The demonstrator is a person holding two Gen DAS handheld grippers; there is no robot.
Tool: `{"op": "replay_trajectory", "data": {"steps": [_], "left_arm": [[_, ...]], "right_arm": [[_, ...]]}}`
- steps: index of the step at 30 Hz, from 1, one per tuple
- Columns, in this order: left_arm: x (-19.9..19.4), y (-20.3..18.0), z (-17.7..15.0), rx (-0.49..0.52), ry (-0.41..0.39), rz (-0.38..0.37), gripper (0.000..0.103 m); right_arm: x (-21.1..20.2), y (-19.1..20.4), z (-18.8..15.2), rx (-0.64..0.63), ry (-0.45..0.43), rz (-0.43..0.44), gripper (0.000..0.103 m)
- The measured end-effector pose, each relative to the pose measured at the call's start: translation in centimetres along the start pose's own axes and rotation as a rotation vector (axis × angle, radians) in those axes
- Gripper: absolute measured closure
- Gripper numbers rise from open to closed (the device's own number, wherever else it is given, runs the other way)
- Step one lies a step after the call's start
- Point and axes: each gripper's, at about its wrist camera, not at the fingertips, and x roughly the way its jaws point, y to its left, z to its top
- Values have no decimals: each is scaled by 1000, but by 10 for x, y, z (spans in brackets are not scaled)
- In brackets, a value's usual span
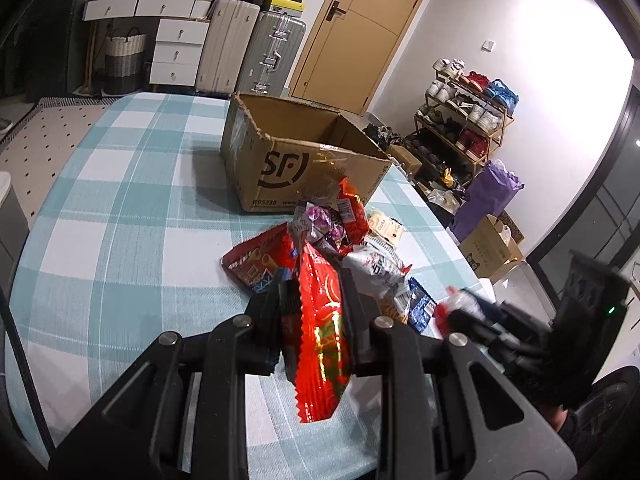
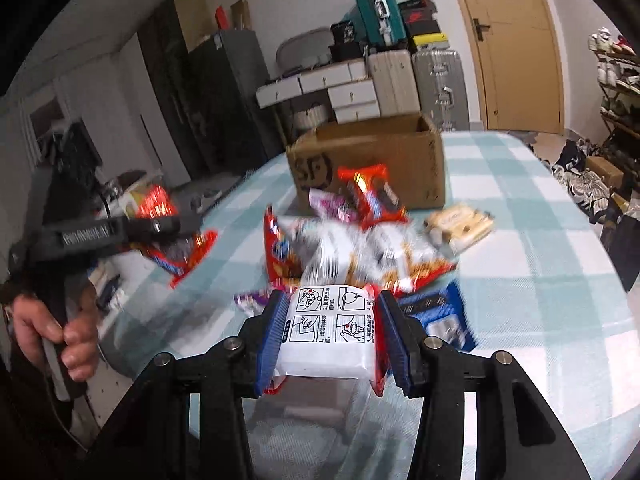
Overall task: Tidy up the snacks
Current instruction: 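Carry the red bag and white pack over the cardboard box with both grippers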
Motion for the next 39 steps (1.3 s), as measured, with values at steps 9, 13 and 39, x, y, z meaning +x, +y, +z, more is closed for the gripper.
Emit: {"op": "replay_trajectory", "data": {"steps": [9,13,39], "left_arm": [[16,-18,38,83,-1,-12,82],[27,-22,62,102,-1,-21,82],[142,-16,221,145,30,16,82]], "right_arm": [[-14,0,55,-22,-86,34,56],[-12,1,85,-44,-129,39,56],[127,-28,240,-86,-70,42,56]]}}
